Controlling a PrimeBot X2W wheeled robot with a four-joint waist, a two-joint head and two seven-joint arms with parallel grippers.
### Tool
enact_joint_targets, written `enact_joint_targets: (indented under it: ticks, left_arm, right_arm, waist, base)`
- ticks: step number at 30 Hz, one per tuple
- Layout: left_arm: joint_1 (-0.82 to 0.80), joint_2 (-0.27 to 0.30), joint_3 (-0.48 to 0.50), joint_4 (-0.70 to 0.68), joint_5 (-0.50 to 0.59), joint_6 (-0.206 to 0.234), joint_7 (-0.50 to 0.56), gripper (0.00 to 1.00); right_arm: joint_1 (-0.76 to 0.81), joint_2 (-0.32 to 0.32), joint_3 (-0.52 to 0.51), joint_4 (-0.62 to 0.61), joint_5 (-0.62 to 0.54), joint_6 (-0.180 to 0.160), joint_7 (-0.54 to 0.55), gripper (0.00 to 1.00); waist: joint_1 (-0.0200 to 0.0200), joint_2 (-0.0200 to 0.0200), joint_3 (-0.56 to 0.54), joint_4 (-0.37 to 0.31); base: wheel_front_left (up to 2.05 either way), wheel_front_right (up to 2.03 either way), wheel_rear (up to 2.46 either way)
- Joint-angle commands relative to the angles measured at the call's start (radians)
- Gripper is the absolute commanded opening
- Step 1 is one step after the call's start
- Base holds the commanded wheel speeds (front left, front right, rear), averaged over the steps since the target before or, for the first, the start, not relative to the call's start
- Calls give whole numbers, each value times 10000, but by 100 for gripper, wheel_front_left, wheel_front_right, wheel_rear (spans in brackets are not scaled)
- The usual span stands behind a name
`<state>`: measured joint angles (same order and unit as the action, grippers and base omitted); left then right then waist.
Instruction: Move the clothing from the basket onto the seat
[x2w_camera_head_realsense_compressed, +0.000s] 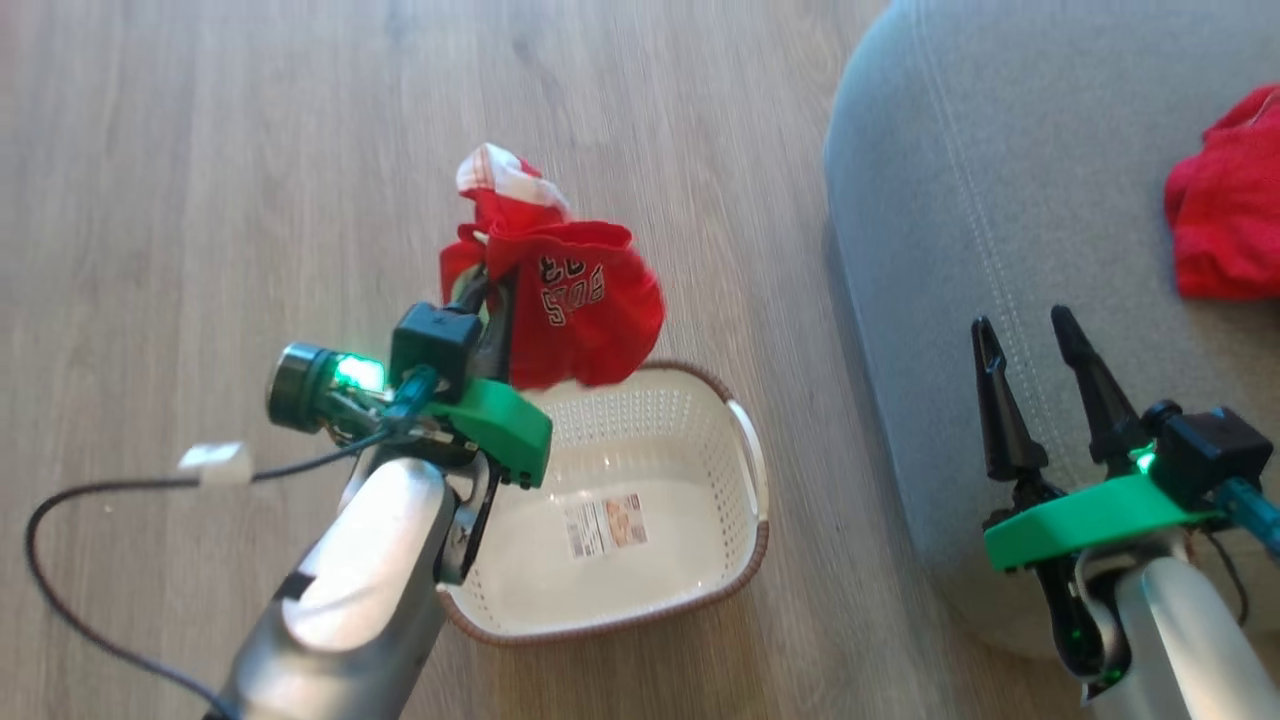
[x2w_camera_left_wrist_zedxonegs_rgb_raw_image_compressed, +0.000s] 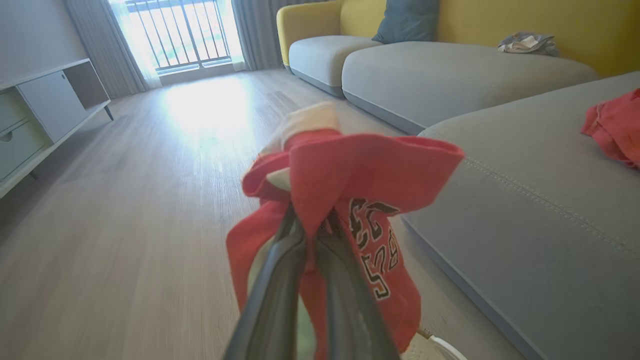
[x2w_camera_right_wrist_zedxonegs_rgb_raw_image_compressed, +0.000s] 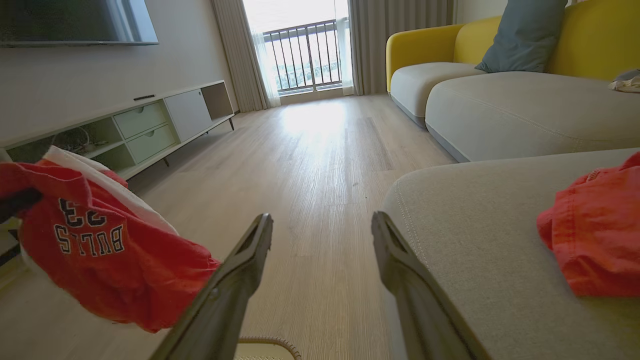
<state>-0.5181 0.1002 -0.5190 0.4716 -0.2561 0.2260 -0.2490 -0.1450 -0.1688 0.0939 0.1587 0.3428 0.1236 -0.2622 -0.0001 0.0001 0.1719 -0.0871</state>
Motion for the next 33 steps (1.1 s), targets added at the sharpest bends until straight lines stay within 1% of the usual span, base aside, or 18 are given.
enact_joint_targets:
  ticks: [1, 2, 4, 7, 10, 13, 18, 21, 25, 33]
  left_arm:
    - [-195, 225, 532, -615, 162, -35, -126, 0]
    - [117, 200, 904, -1302, 389, -151, -127, 0]
    - [404, 160, 1236, -1916, 536, -384, -127, 0]
    - [787, 34, 1988, -2925, 719, -408, -127, 0]
    - [1086, -98, 2589, -3950, 946, -578, -127, 0]
    - [1255, -213, 2973, -5016, 1218, -911, -127, 0]
    - [1424, -398, 3375, -6424, 1463, -1224, -127, 0]
    - [1474, -446, 3343, -6737, 1469, -1332, -127, 0]
    - [1537, -488, 2990, -7028, 1419, -1574, -127, 0]
    - [1622, -497, 1472, -7061, 1177, -2022, -128, 0]
  right_arm:
    - [9, -23, 145, -272, -70, 71, 4, 100]
    - [102, 29, 137, -259, -89, 71, 4, 100]
    - [190, 55, 182, -249, -116, 71, 4, 100]
    - [318, 62, 234, -203, -157, 71, 4, 100]
    - [422, 81, 253, -175, -181, 71, 4, 100]
    - [505, 85, 288, -157, -193, 71, 4, 100]
    - [589, -17, 435, -128, -271, 71, 4, 100]
    - [626, -33, 447, -107, -278, 71, 4, 100]
    - [672, -61, 492, -68, -290, 71, 4, 100]
    - [742, -82, 519, -86, -291, 71, 4, 100]
  waist:
    - [1, -1, -257, 75]
    - [1, -1, -424, 124]
    - [1, -1, -557, 160]
    - [1, -1, -741, 210]
    - [1, -1, -895, 251]
    - [1, -1, -1020, 281]
    - [1, -1, -1152, 310]
    - [1, -1, -1195, 327]
    - [1, -1, -1263, 344]
    - [1, -1, -1277, 359]
  base:
    - [0, 0, 0]
    - [0, 0, 0]
    - [0, 0, 0]
    - [0, 0, 0]
    - [0, 0, 0]
    - [0, 0, 0]
    - [0, 0, 0]
    - [0, 0, 0]
    - [0, 0, 0]
    - [0, 0, 0]
